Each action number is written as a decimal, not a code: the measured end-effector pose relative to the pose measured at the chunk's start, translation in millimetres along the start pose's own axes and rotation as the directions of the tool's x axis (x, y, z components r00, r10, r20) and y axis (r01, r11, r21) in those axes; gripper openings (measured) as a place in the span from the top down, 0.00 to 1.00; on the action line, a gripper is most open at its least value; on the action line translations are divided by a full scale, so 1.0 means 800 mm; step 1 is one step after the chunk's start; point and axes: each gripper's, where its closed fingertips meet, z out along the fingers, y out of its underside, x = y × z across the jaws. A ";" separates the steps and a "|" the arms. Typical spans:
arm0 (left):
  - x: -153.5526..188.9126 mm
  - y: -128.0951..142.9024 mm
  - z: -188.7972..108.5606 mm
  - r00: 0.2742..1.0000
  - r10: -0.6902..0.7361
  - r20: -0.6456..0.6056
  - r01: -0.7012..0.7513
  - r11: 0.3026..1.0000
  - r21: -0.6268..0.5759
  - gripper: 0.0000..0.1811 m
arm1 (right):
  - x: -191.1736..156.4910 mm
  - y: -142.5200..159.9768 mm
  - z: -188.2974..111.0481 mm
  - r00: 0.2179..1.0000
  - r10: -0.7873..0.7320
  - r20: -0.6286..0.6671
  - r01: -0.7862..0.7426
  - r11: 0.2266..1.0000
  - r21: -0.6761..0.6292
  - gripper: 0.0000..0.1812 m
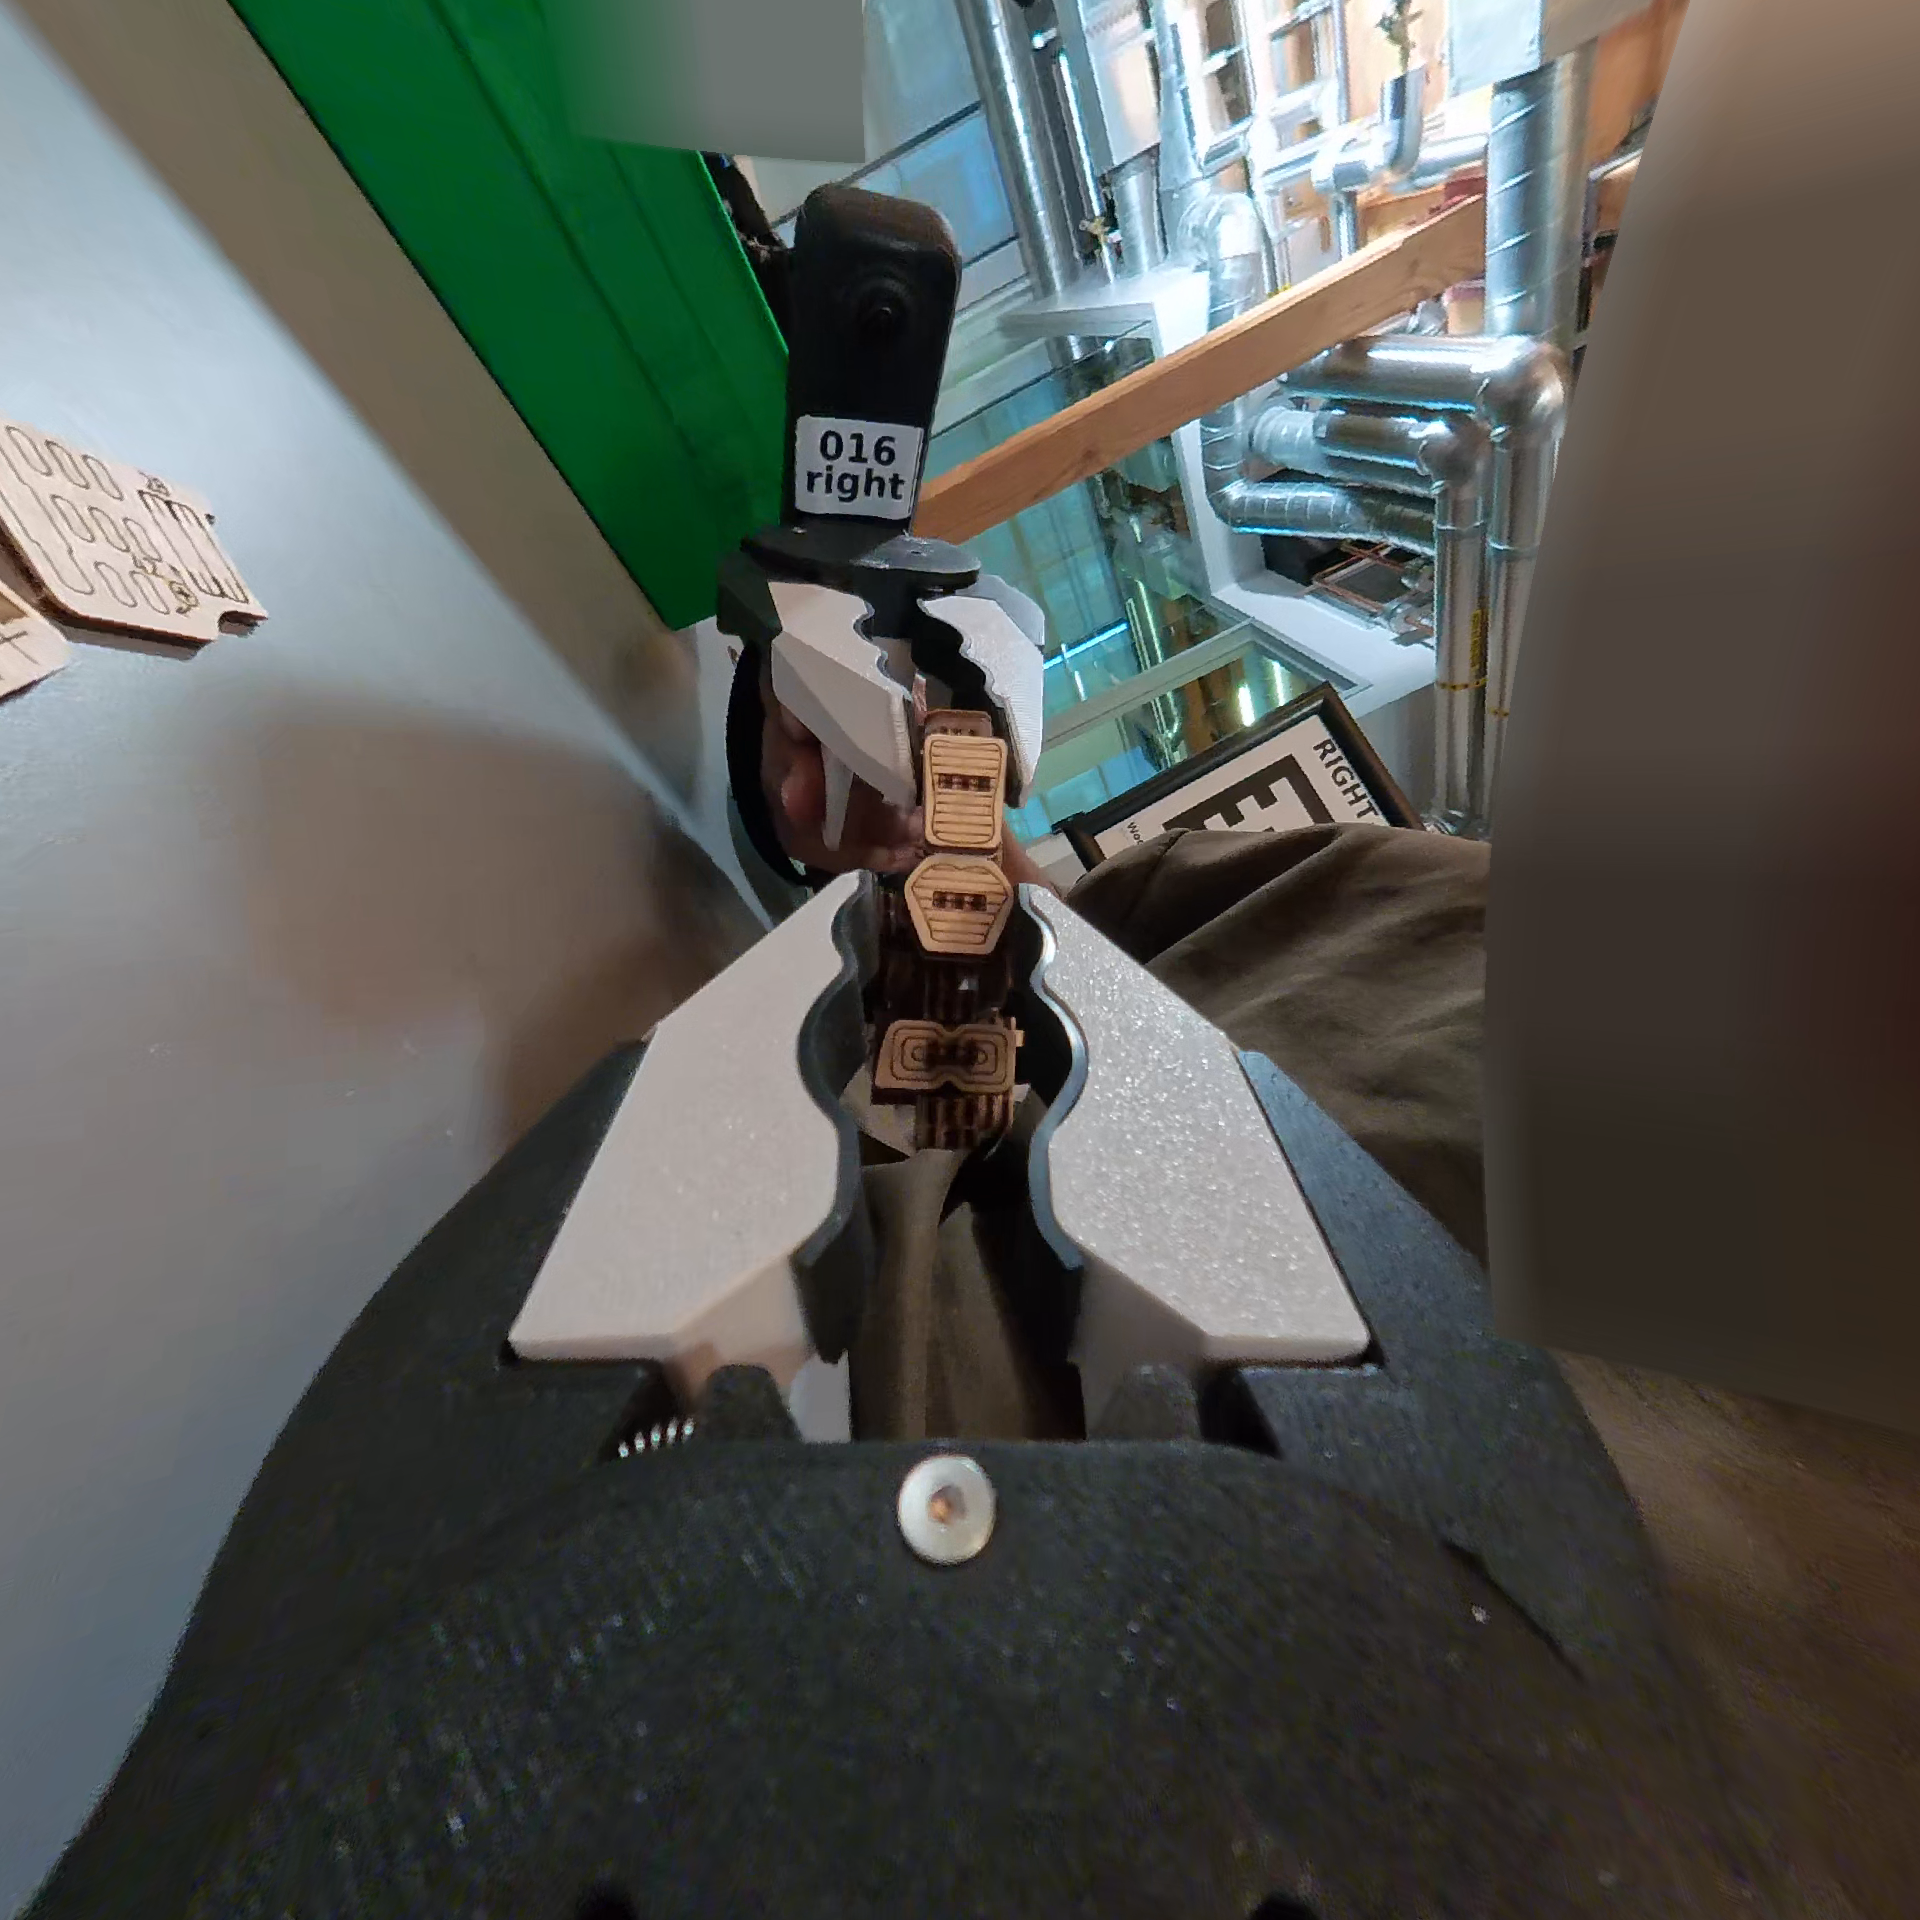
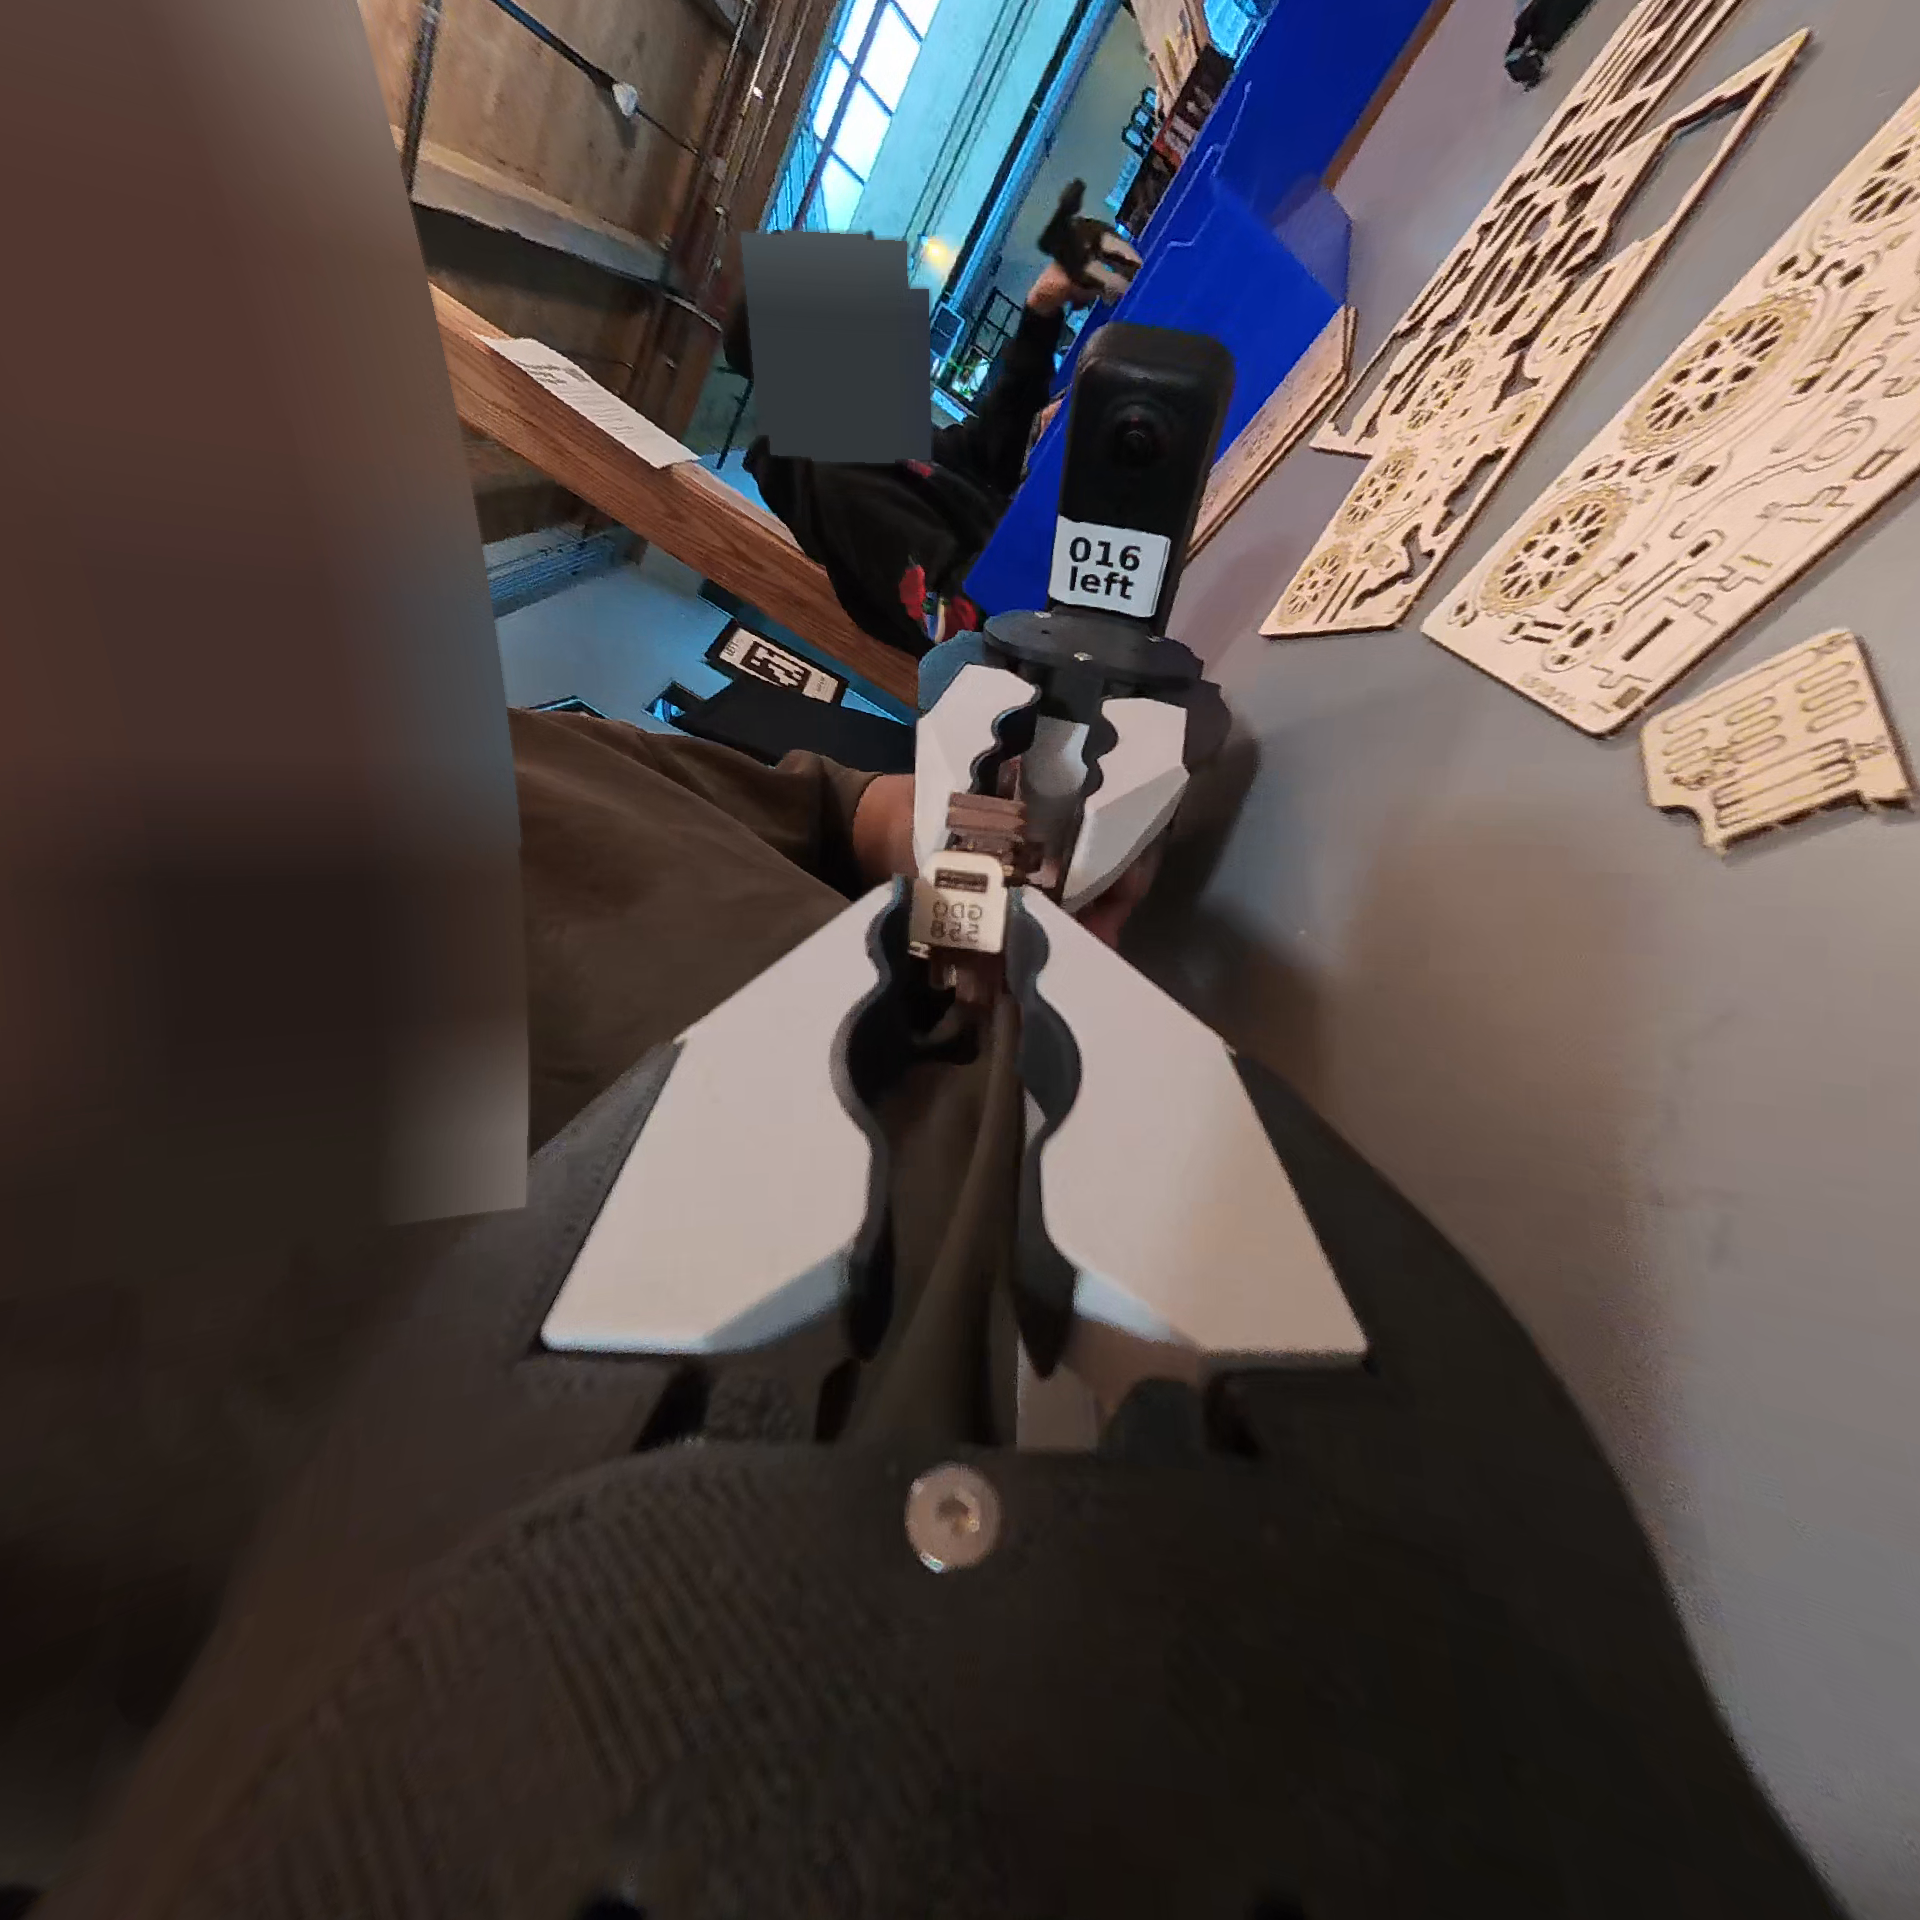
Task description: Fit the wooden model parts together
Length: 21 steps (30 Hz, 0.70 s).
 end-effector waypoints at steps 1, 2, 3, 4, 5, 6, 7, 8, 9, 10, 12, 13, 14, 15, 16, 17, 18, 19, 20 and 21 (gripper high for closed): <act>0.001 0.000 0.000 1.000 0.006 -0.004 -0.006 1.000 -0.002 0.88 | -0.001 0.000 0.000 1.000 -0.007 0.005 0.007 1.000 0.002 0.91; 0.002 0.000 0.000 1.000 0.009 -0.011 -0.009 1.000 -0.005 0.88 | -0.002 0.000 0.000 1.000 -0.021 0.008 0.020 1.000 0.002 0.91; 0.003 -0.001 0.000 1.000 0.011 -0.014 -0.011 1.000 -0.003 0.88 | -0.003 -0.001 0.000 0.999 -0.035 0.009 0.035 0.999 0.003 0.89; 0.002 -0.003 -0.001 1.000 0.013 -0.013 -0.013 1.000 0.004 0.89 | -0.004 -0.003 0.001 0.999 -0.052 0.011 0.052 0.999 0.009 0.87; 0.003 -0.005 -0.002 1.000 0.019 -0.016 -0.019 1.000 0.010 0.89 | -0.005 -0.005 0.001 0.998 -0.064 0.012 0.064 0.998 0.016 0.84; 0.005 -0.008 -0.004 0.999 0.031 -0.021 -0.031 0.999 0.016 0.89 | -0.006 -0.007 0.000 0.997 -0.071 0.010 0.071 0.997 0.019 0.82; 0.006 -0.013 -0.008 0.998 0.054 -0.016 -0.054 0.998 0.027 0.89 | -0.005 -0.007 -0.001 0.997 -0.076 0.004 0.076 0.997 0.014 0.80; 0.010 -0.020 -0.013 0.995 0.095 -0.006 -0.095 0.995 0.039 0.89 | -0.003 -0.004 -0.003 0.996 -0.084 -0.007 0.084 0.996 -0.002 0.78; 0.013 -0.027 -0.020 0.987 0.156 0.020 -0.157 0.986 0.046 0.91 | 0.001 0.000 -0.004 0.995 -0.099 -0.027 0.098 0.995 -0.026 0.78; 0.012 -0.034 -0.027 0.965 0.250 0.081 -0.254 0.966 0.042 0.91 | 0.007 0.005 -0.006 0.991 -0.122 -0.057 0.119 0.991 -0.055 0.78; 0.010 -0.047 -0.043 0.833 0.498 0.242 -0.508 0.861 -0.022 0.91 | 0.016 0.010 -0.007 0.976 -0.184 -0.120 0.173 0.980 -0.095 0.78; 0.012 -0.052 -0.049 0.741 0.605 0.292 -0.612 0.787 -0.078 0.90 | 0.018 0.010 -0.006 0.968 -0.213 -0.135 0.199 0.974 -0.107 0.78; 0.012 -0.057 -0.055 0.633 0.692 0.348 -0.695 0.706 -0.138 0.91 | 0.020 0.011 -0.005 0.961 -0.233 -0.146 0.217 0.969 -0.120 0.79; 0.012 -0.062 -0.060 0.514 0.763 0.392 -0.763 0.615 -0.197 0.90 | 0.023 0.012 -0.003 0.956 -0.245 -0.158 0.225 0.965 -0.135 0.79; 0.013 -0.065 -0.063 0.397 0.816 0.420 -0.813 0.525 -0.252 0.90 | 0.027 0.014 -0.002 0.953 -0.251 -0.169 0.227 0.962 -0.149 0.79; 0.013 -0.066 -0.066 0.283 0.855 0.435 -0.845 0.437 -0.309 0.90 | 0.031 0.016 -0.001 0.951 -0.252 -0.177 0.224 0.961 -0.162 0.79; 0.011 -0.067 -0.068 0.172 0.881 0.440 -0.861 0.352 -0.368 0.90 | 0.033 0.017 -0.001 0.951 -0.251 -0.183 0.221 0.960 -0.170 0.79; 0.009 -0.067 -0.070 0.062 0.899 0.434 -0.863 0.266 -0.429 0.90 | 0.034 0.017 0.000 0.949 -0.252 -0.187 0.221 0.960 -0.173 0.79; 0.007 -0.066 -0.071 -0.051 0.907 0.418 -0.854 0.177 -0.489 0.90 | 0.035 0.016 0.000 0.948 -0.255 -0.190 0.223 0.959 -0.173 0.79; 0.004 -0.066 -0.072 -0.160 0.906 0.392 -0.833 0.089 -0.546 0.90 | 0.035 0.016 0.000 0.947 -0.258 -0.192 0.226 0.959 -0.172 0.79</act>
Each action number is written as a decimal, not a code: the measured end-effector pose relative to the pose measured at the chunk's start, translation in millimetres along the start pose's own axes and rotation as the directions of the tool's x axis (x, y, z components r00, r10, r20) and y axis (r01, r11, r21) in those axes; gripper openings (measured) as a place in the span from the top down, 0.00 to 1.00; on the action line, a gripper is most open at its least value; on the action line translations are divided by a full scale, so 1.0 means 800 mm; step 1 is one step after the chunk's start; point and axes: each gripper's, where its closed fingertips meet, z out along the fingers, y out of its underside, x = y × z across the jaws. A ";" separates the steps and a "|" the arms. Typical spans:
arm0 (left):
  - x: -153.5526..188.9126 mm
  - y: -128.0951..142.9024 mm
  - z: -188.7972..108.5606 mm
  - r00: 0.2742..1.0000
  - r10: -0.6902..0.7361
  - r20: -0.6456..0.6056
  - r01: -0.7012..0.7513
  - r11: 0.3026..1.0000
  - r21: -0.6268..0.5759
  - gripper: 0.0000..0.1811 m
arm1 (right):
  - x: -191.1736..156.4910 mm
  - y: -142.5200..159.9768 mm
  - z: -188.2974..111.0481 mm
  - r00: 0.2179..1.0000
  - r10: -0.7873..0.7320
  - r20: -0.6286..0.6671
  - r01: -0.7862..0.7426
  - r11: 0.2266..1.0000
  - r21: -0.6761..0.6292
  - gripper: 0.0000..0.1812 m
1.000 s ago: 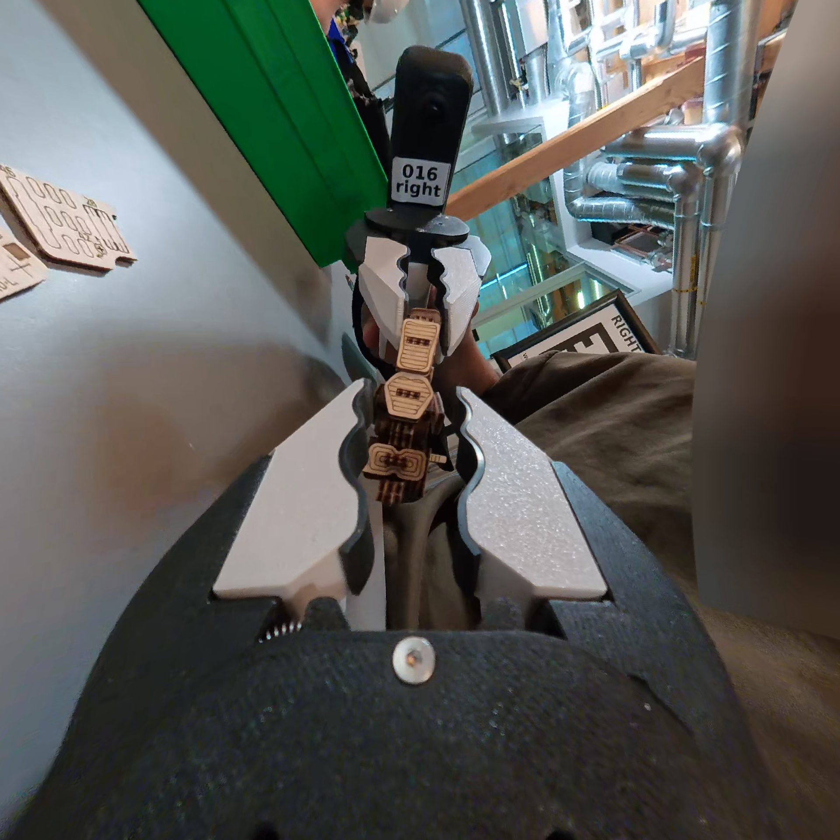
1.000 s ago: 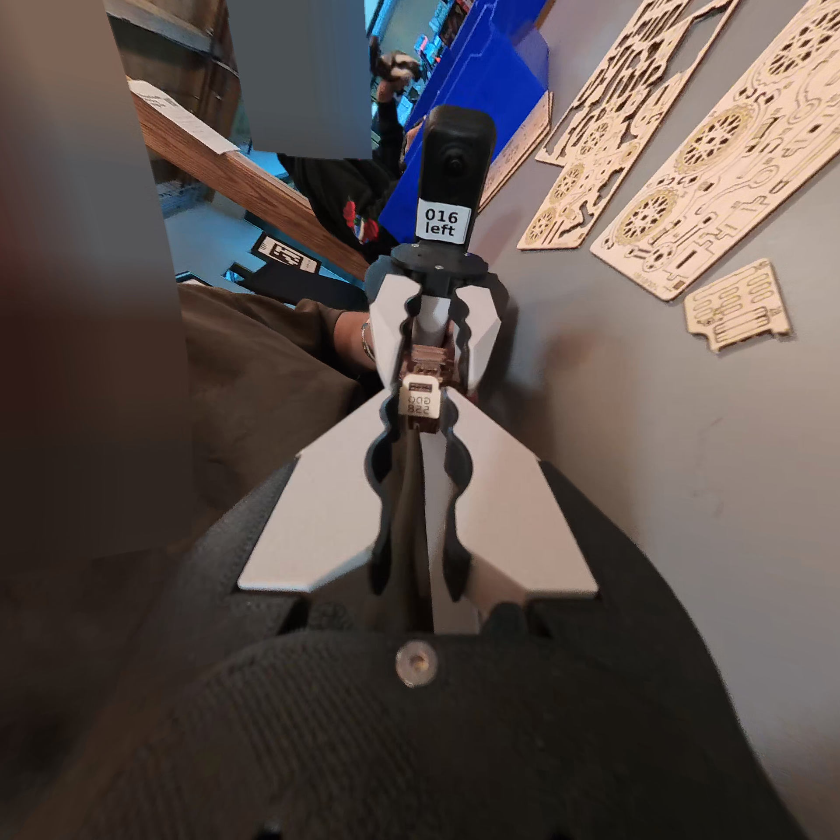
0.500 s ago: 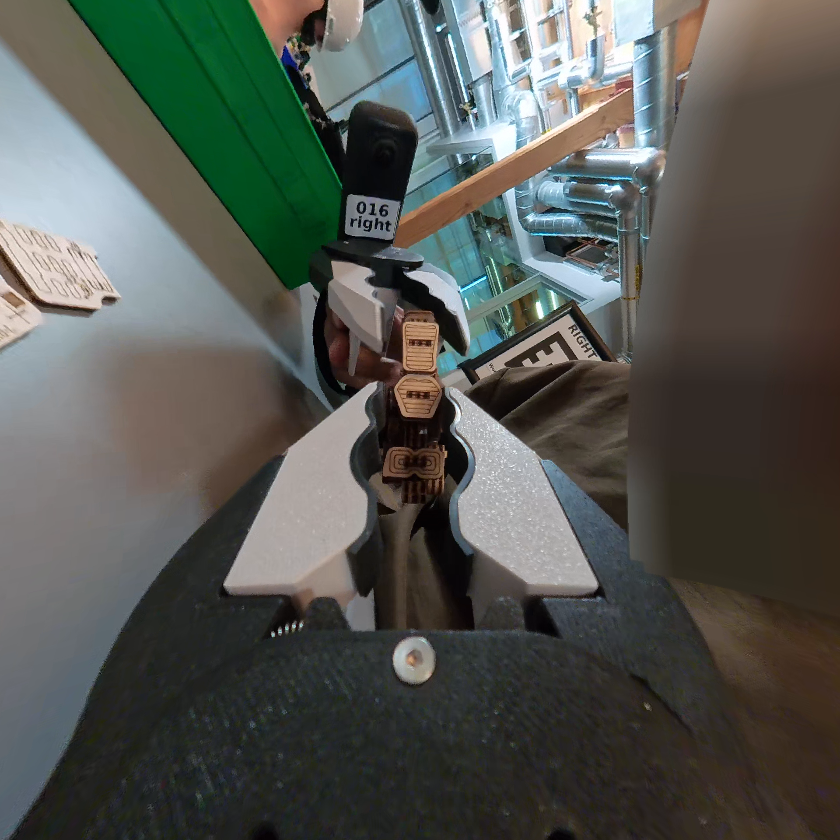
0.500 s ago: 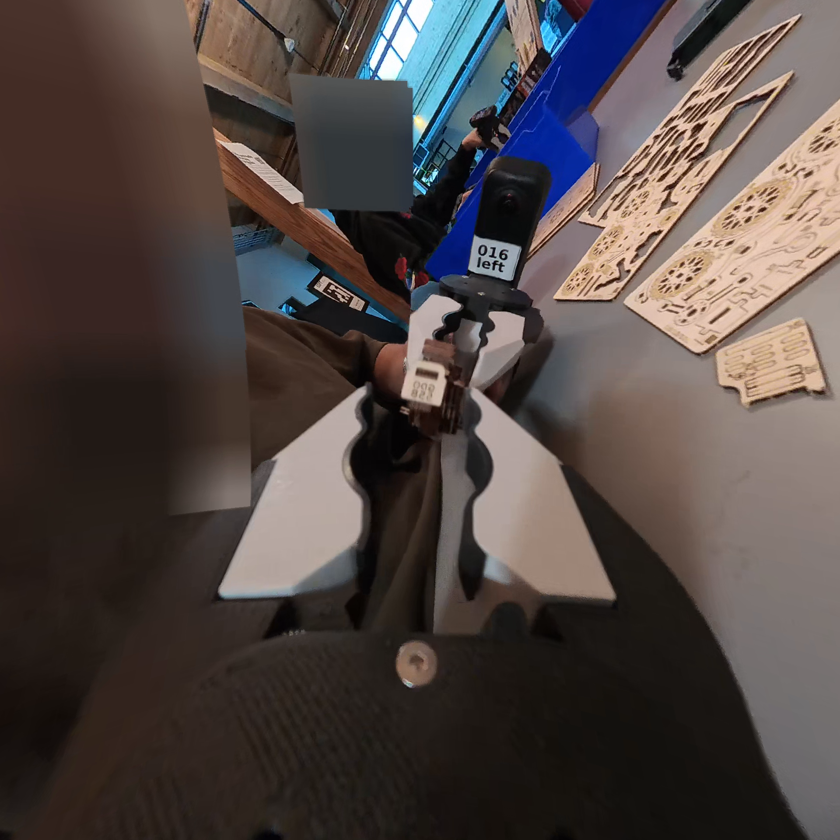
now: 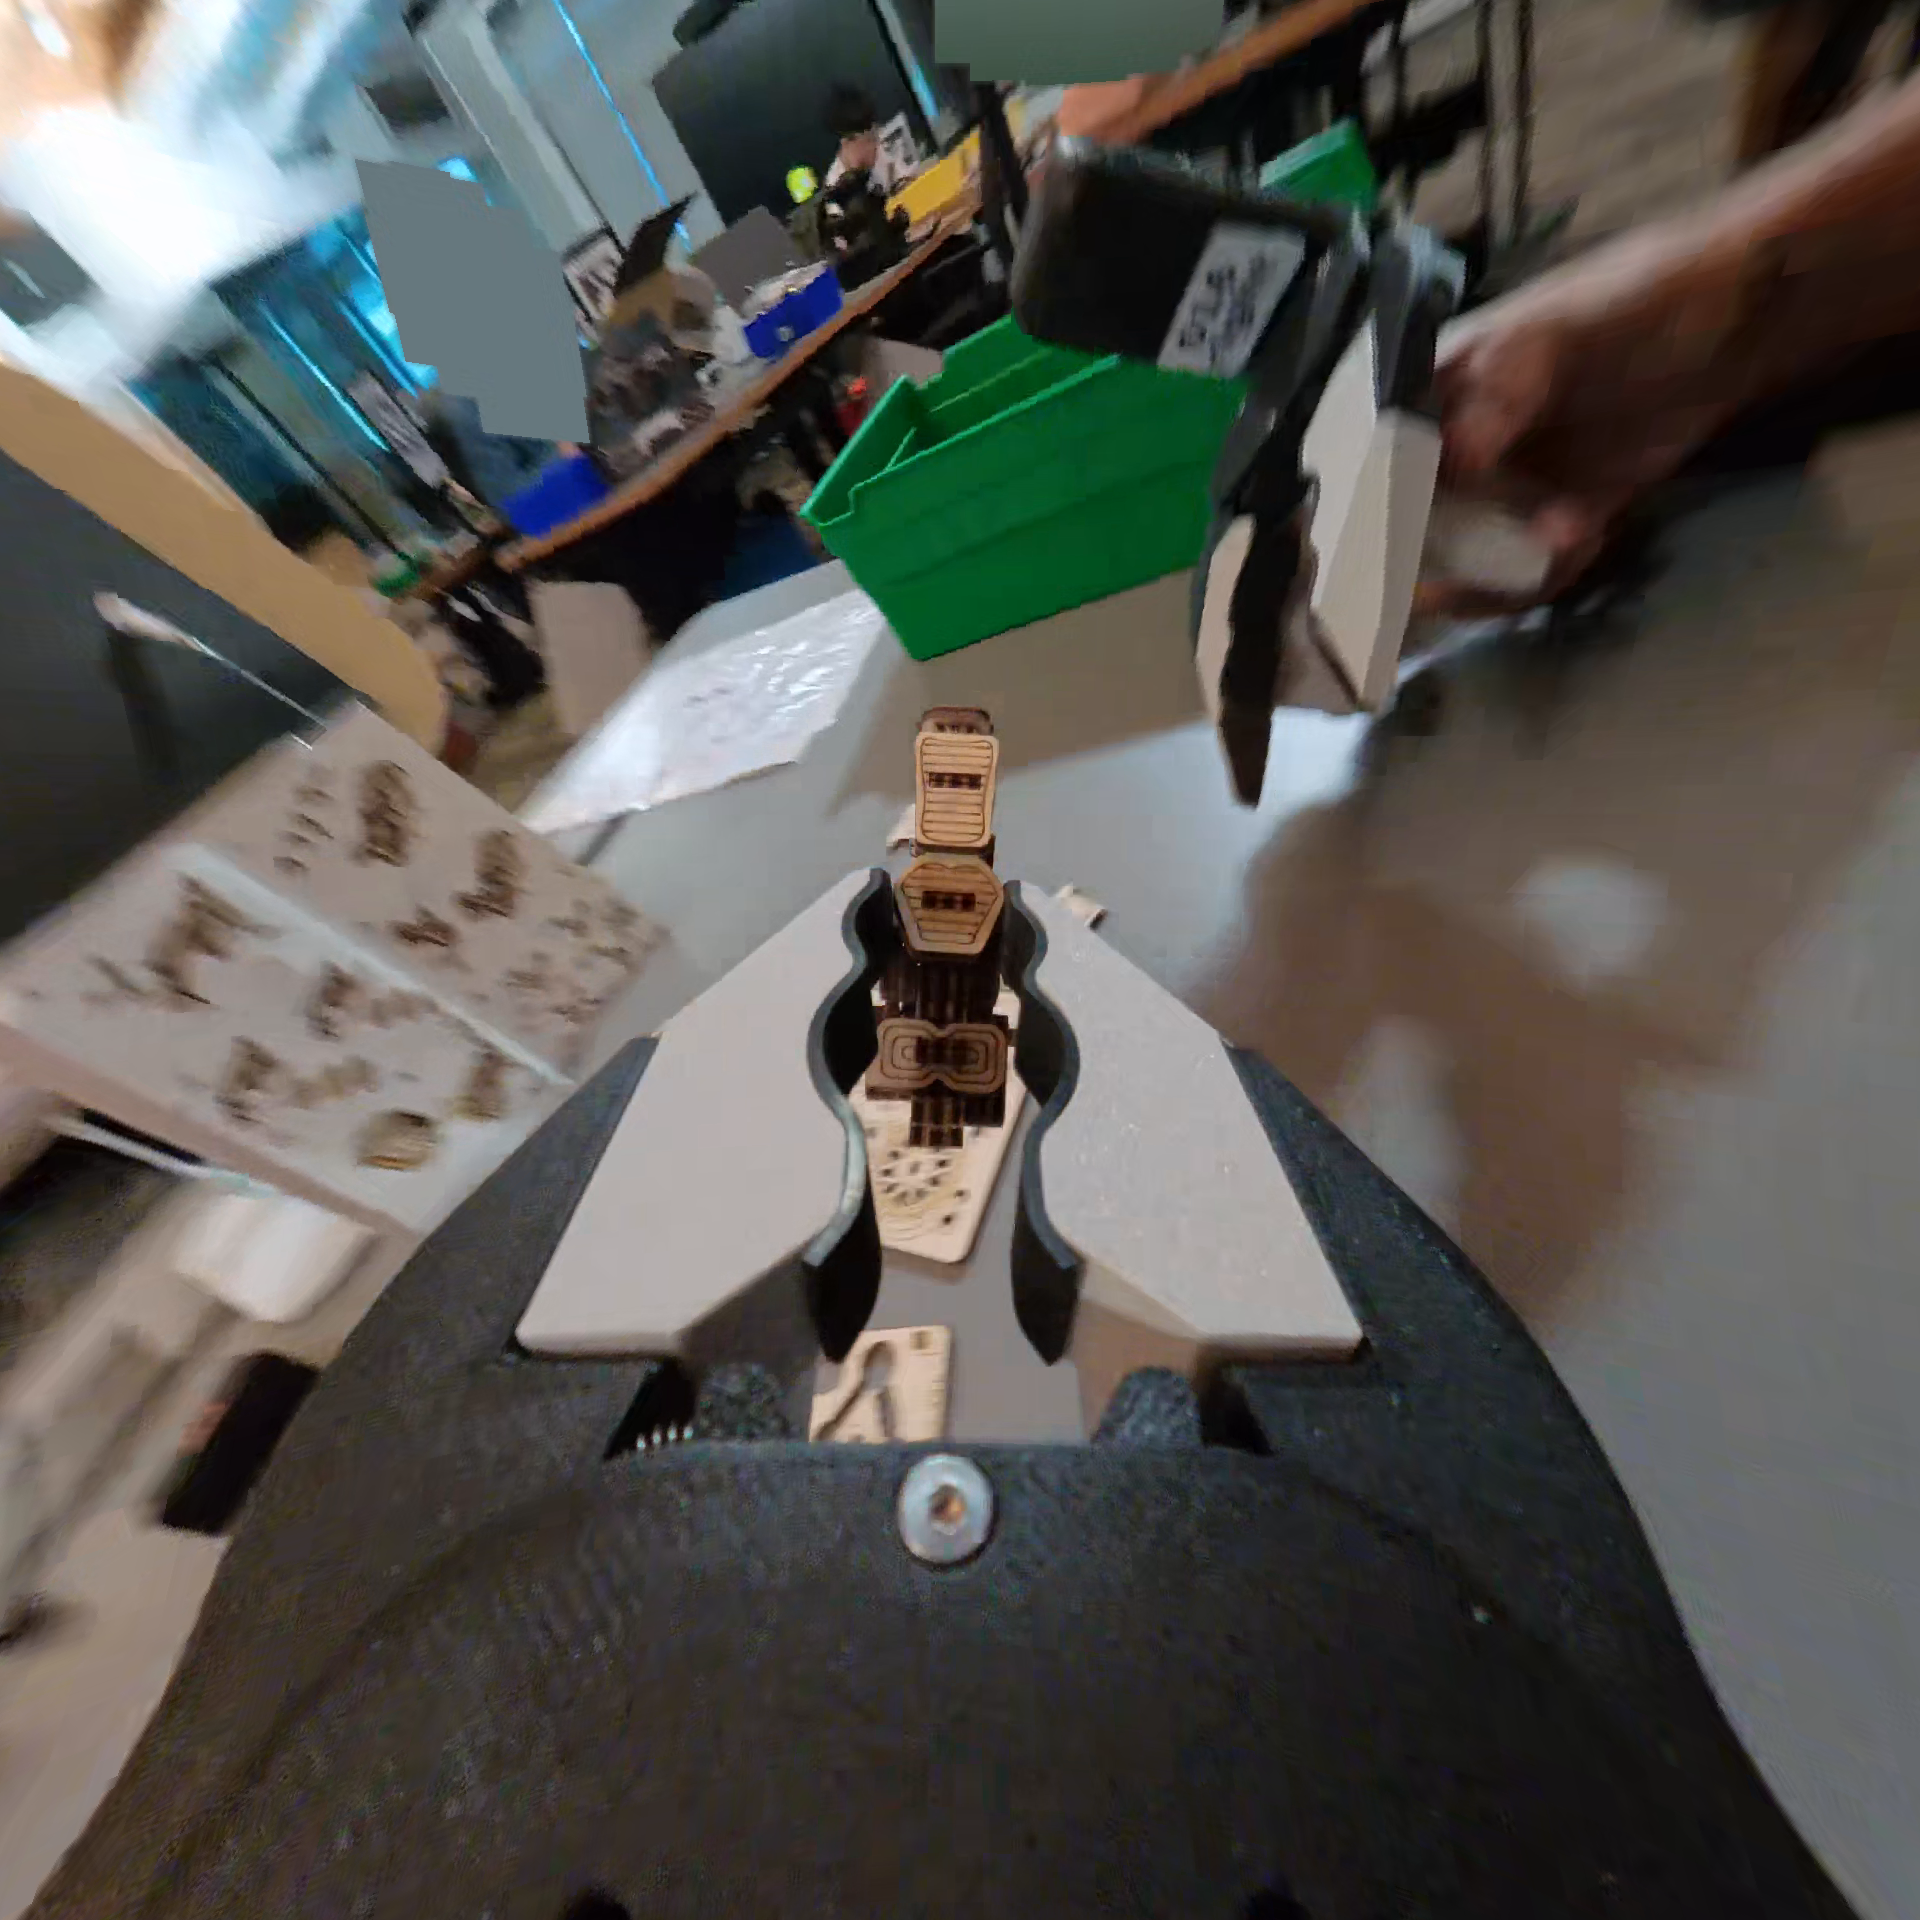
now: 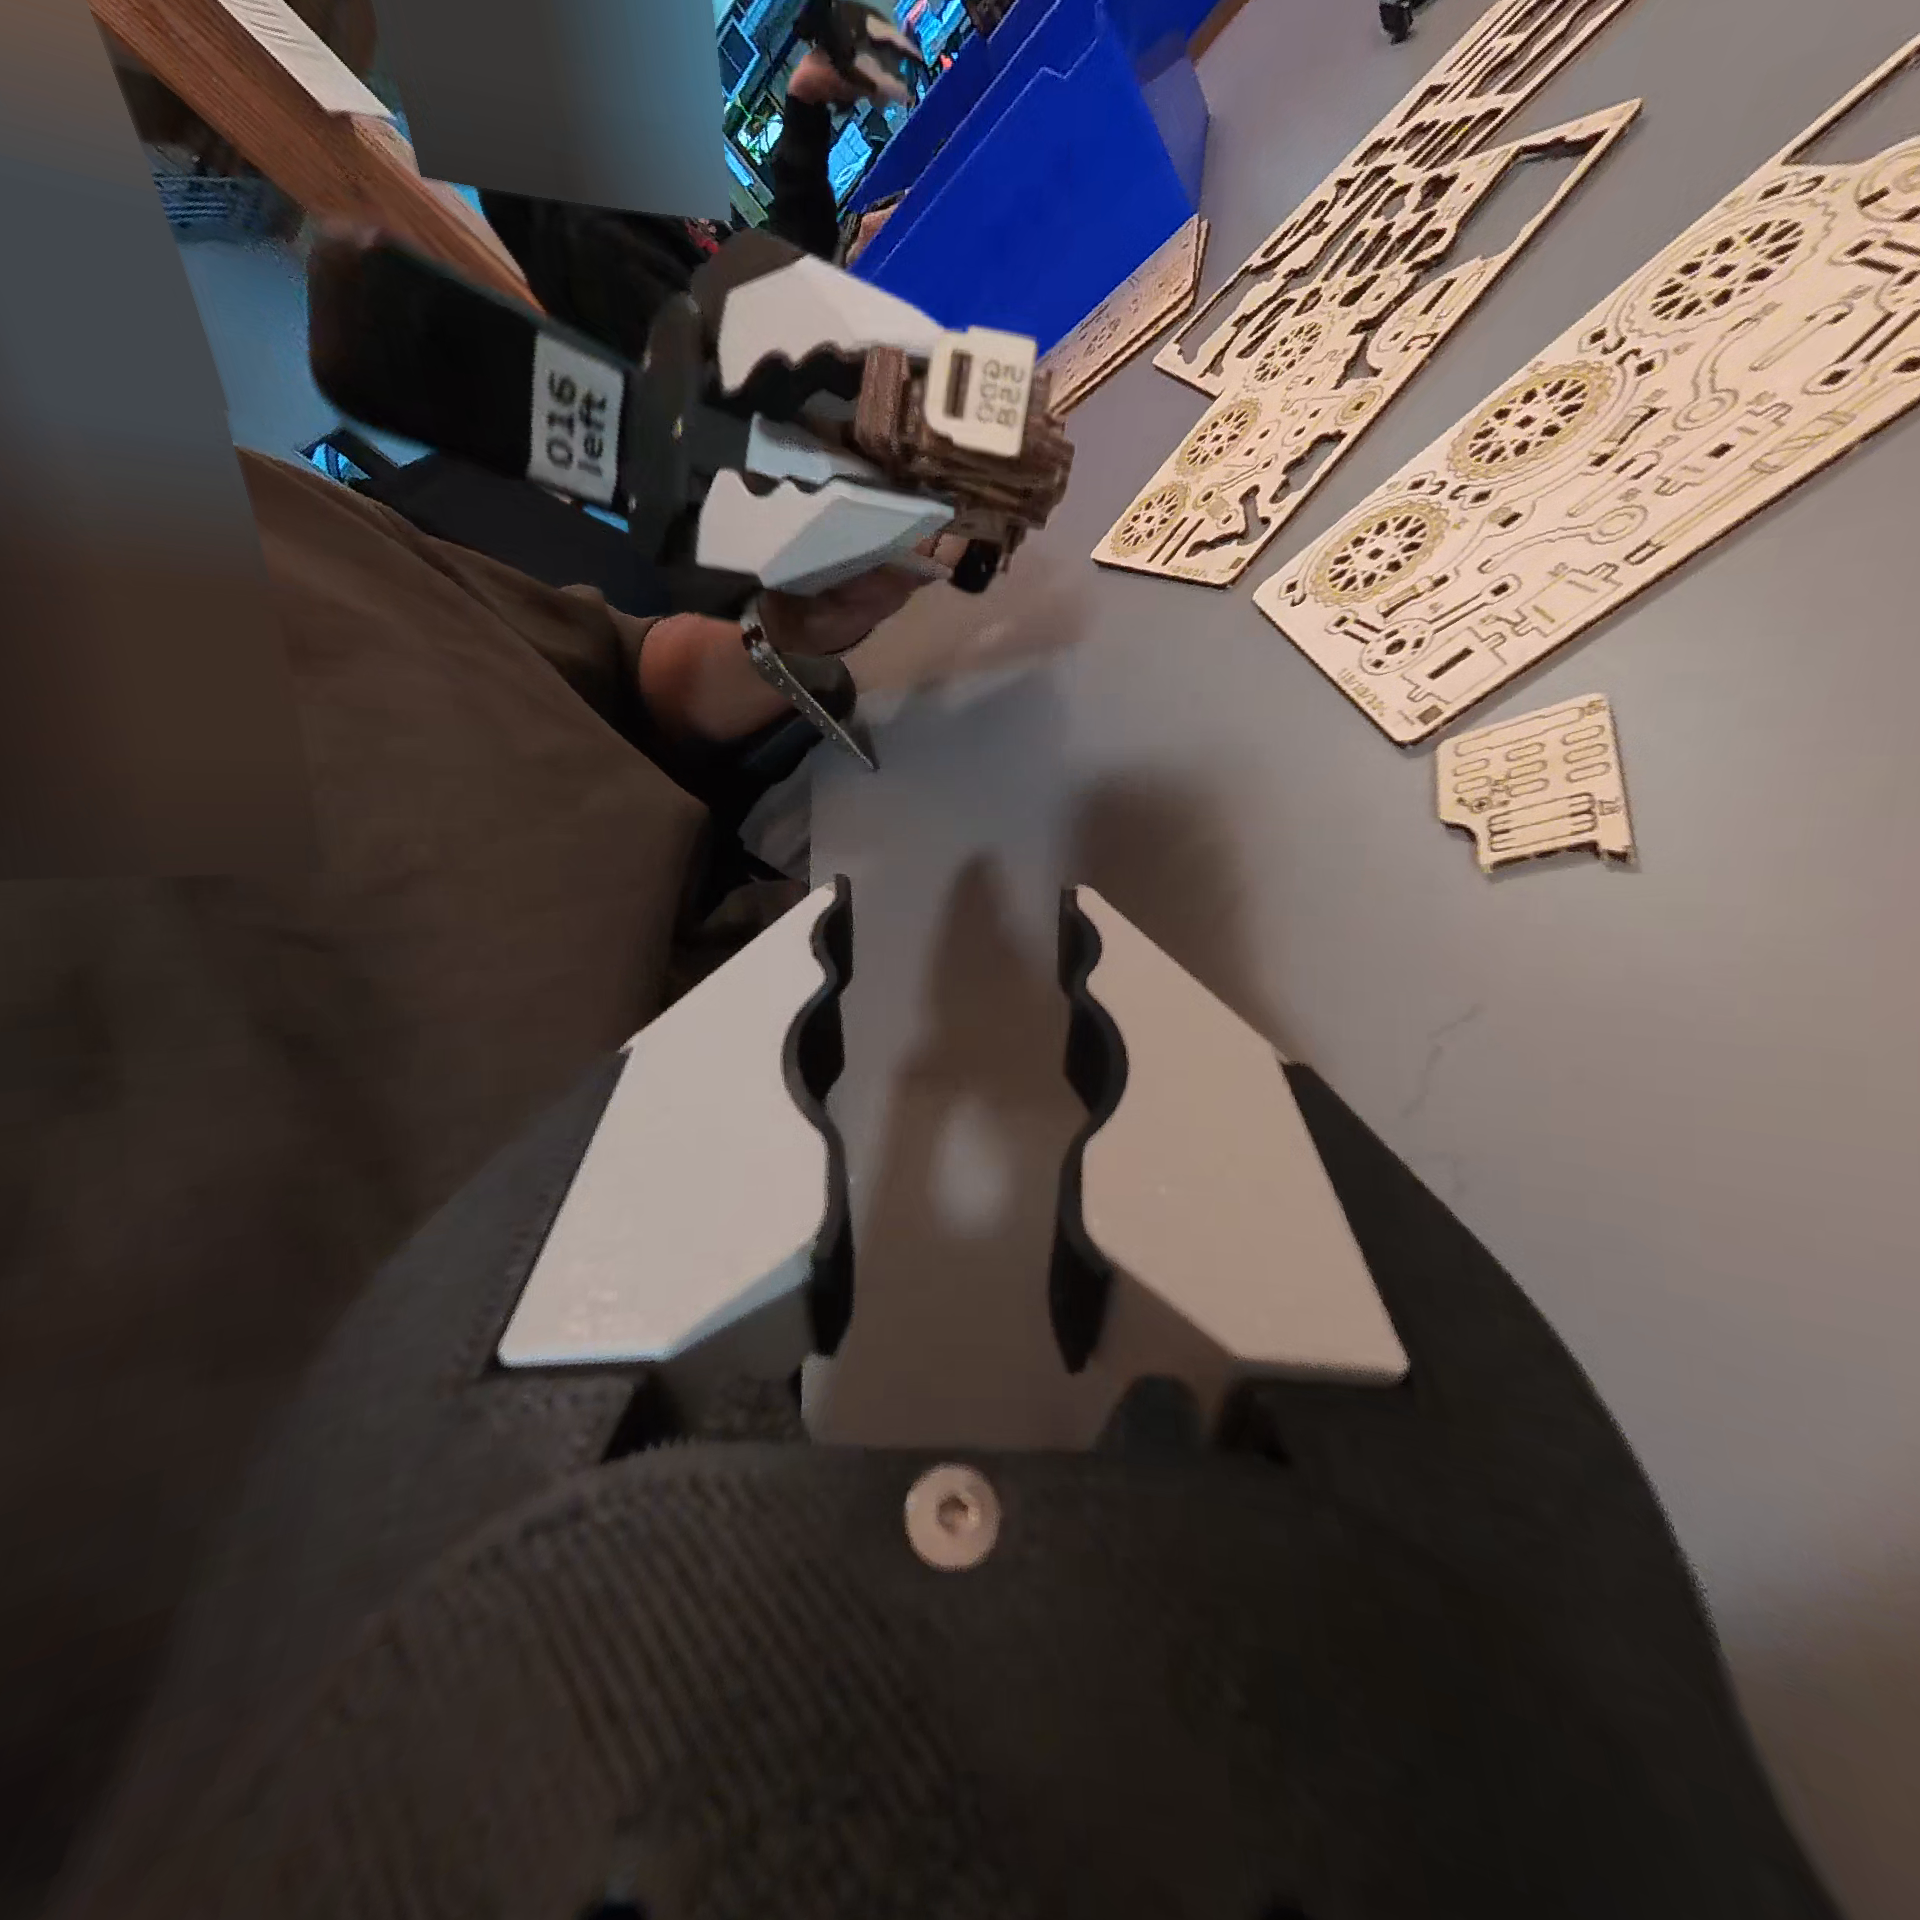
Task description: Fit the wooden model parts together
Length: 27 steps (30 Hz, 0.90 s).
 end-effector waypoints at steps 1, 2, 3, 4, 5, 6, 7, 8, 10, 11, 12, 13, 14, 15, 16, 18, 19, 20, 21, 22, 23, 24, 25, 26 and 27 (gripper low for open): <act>0.001 0.002 0.001 0.995 0.092 0.032 -0.092 0.996 -0.019 0.90 | 0.000 0.000 0.000 1.000 0.000 -0.001 0.000 1.000 0.001 0.79; 0.002 0.003 0.002 0.986 0.162 0.052 -0.160 0.987 -0.035 0.90 | 0.001 -0.001 -0.001 1.000 0.001 -0.002 -0.001 1.000 0.004 0.79; 0.004 0.004 0.002 0.975 0.210 0.066 -0.208 0.977 -0.048 0.90 | 0.001 -0.001 -0.002 1.000 0.003 -0.002 -0.003 1.000 0.008 0.79; 0.005 0.004 0.003 0.968 0.238 0.075 -0.234 0.971 -0.054 0.90 | 0.001 -0.002 -0.003 1.000 0.005 0.000 -0.005 1.000 0.014 0.79; 0.006 0.004 0.003 0.965 0.250 0.076 -0.246 0.967 -0.060 0.90 | 0.001 -0.004 -0.004 1.000 0.008 0.001 -0.008 1.000 0.021 0.79; 0.007 0.005 0.004 0.962 0.260 0.081 -0.255 0.965 -0.065 0.90 | 0.001 -0.005 -0.005 1.000 0.012 0.002 -0.012 1.000 0.028 0.79; 0.006 0.004 0.004 0.959 0.270 0.088 -0.265 0.962 -0.067 0.90 | 0.001 -0.006 -0.006 1.000 0.017 0.005 -0.017 0.999 0.034 0.79; 0.006 0.005 0.004 0.958 0.272 0.089 -0.267 0.961 -0.070 0.90 | 0.000 -0.007 -0.007 1.000 0.022 0.010 -0.022 0.999 0.040 0.79; 0.007 0.006 0.005 0.962 0.261 0.082 -0.256 0.964 -0.074 0.90 | 0.000 -0.009 -0.008 0.999 0.030 0.018 -0.030 0.998 0.050 0.79; 0.007 0.007 0.005 0.962 0.260 0.083 -0.254 0.964 -0.073 0.90 | 0.000 -0.010 -0.009 0.999 0.032 0.020 -0.033 0.998 0.054 0.79; 0.006 0.007 0.006 0.962 0.259 0.082 -0.253 0.964 -0.077 0.90 | 0.000 -0.010 -0.009 0.999 0.034 0.021 -0.035 0.998 0.057 0.79; 0.005 0.008 0.006 0.962 0.260 0.086 -0.253 0.964 -0.079 0.90 | 0.001 -0.011 -0.009 0.999 0.035 0.021 -0.036 0.998 0.059 0.79; 0.004 0.008 0.006 0.962 0.260 0.087 -0.253 0.964 -0.080 0.90 | 0.001 -0.011 -0.009 0.999 0.037 0.021 -0.038 0.997 0.060 0.79; 0.004 0.010 0.006 0.965 0.249 0.085 -0.243 0.967 -0.084 0.90 | 0.001 -0.012 -0.009 0.999 0.039 0.022 -0.041 0.997 0.061 0.79; 0.004 0.011 0.007 0.974 0.214 0.078 -0.207 0.975 -0.086 0.90 | 0.002 -0.012 -0.009 0.999 0.041 0.022 -0.042 0.997 0.063 0.79; 0.006 0.017 0.011 1.000 0.000 0.016 0.002 0.996 -0.087 0.90 | 0.003 -0.014 -0.010 0.999 0.043 0.020 -0.044 0.997 0.068 0.79; 0.007 0.020 0.014 0.981 -0.191 -0.037 0.187 0.977 -0.100 0.90 | 0.004 -0.014 -0.010 0.999 0.044 0.019 -0.046 0.996 0.071 0.79; 0.009 0.021 0.016 0.909 -0.405 -0.102 0.394 0.912 -0.111 0.90 | 0.005 -0.015 -0.010 0.999 0.047 0.018 -0.048 0.996 0.073 0.79; 0.006 0.018 0.015 0.783 -0.600 -0.164 0.590 0.800 -0.112 0.90 | 0.006 -0.016 -0.010 0.999 0.050 0.019 -0.051 0.996 0.075 0.79; -0.004 0.017 0.014 0.627 -0.753 -0.198 0.750 0.653 -0.109 0.90 | 0.006 -0.016 -0.011 0.998 0.052 0.019 -0.054 0.996 0.077 0.79; -0.012 0.018 0.011 0.478 -0.844 -0.243 0.850 0.514 -0.116 0.90 | 0.006 -0.017 -0.011 0.998 0.054 0.019 -0.055 0.995 0.079 0.79; -0.016 0.024 0.011 0.372 -0.894 -0.251 0.899 0.414 -0.141 0.90 | 0.007 -0.017 -0.011 0.998 0.055 0.019 -0.056 0.995 0.081 0.79; -0.015 0.033 0.011 0.338 -0.910 -0.239 0.909 0.381 -0.167 0.90 | 0.007 -0.017 -0.011 0.998 0.056 0.018 -0.057 0.995 0.083 0.79; -0.010 0.040 0.012 0.337 -0.914 -0.227 0.903 0.382 -0.196 0.90 | 0.007 -0.017 -0.012 0.998 0.056 0.016 -0.057 0.995 0.084 0.79; -0.004 0.040 0.013 0.328 -0.916 -0.233 0.900 0.378 -0.217 0.90 | 0.008 -0.017 -0.012 0.998 0.057 0.013 -0.057 0.995 0.085 0.79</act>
